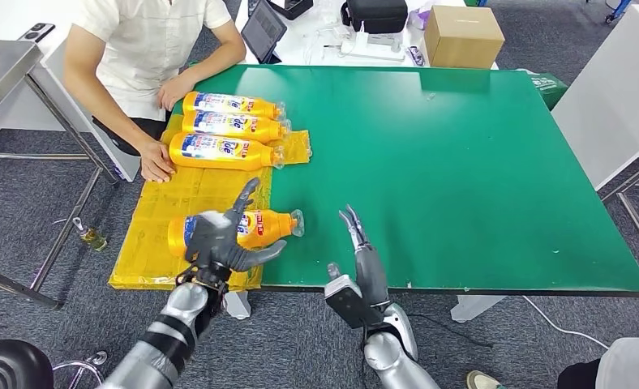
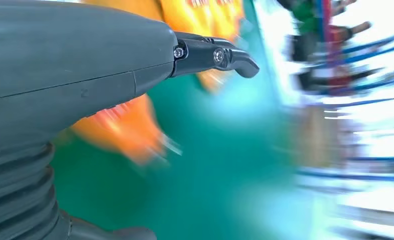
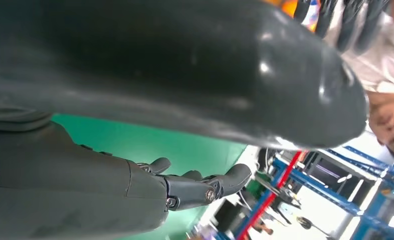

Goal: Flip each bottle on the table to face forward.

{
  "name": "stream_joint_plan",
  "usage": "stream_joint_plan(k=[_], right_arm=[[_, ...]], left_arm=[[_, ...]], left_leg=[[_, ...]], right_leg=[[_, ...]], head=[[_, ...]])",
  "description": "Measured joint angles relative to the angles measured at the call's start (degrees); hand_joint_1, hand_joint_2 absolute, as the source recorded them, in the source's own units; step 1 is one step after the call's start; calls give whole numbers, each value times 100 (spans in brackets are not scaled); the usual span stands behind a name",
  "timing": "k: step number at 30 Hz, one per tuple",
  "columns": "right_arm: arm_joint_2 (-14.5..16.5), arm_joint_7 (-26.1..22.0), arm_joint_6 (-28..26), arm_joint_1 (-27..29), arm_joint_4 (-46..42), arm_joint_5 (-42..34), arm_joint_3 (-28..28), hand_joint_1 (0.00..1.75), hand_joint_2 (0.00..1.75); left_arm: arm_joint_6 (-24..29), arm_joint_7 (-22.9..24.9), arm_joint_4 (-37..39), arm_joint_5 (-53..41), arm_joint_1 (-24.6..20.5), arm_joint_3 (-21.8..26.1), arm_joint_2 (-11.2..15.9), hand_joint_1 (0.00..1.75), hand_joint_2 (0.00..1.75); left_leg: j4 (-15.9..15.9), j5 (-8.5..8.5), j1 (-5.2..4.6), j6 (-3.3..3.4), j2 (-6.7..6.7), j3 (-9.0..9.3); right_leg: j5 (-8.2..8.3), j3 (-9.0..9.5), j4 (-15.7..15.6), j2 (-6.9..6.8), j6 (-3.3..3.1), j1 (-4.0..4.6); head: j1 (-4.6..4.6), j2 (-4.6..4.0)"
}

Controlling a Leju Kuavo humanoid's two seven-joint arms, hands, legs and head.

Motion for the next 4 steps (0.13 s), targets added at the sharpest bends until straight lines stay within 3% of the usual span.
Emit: stream_joint_plan(k=[4], right_arm=[[37, -133, 423, 108, -244, -797, -75, 0, 0]], left_arm=[[-420, -39, -951, 1334, 566, 48, -41, 0, 175]], left_leg=[[0, -5, 1, 1, 0, -4]], right_leg=[[-2, -7, -1, 0, -1, 1]], head=[[-2, 0]])
